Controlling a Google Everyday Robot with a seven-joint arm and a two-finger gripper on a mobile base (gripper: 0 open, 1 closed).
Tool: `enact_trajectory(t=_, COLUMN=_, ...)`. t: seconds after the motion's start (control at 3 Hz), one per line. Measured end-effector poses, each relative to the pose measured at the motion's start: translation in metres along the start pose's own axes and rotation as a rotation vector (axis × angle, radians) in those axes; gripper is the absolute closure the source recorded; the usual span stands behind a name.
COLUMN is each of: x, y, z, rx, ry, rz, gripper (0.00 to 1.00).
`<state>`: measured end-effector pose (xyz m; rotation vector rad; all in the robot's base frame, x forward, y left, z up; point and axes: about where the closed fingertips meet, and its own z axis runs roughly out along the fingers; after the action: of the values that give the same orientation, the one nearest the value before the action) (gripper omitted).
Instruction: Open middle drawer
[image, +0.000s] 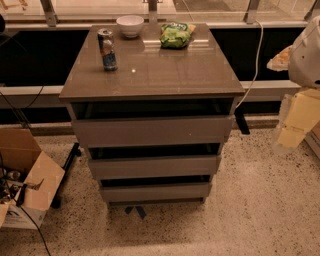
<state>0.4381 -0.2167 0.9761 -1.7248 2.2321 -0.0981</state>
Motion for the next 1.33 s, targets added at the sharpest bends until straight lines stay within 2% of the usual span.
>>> enact_trajectory(t=0.33, x=0.0, y=0.0, z=0.0, rx=0.0, ry=0.0, rz=0.0, gripper=0.0)
enact_trajectory(t=0.67, x=0.0, y=-0.002, z=0.011, rx=-0.01, ry=-0.056, rz=0.006, gripper=0.0)
enact_trajectory(t=1.0, x=-0.001, y=-0.021, z=0.069, rx=0.02, ry=-0.153, rz=0.002, gripper=0.0)
enact_trajectory(t=1.33, x=-0.002, y=-0.023, z=0.069, rx=0.028, ry=-0.156, rz=0.002, gripper=0.0)
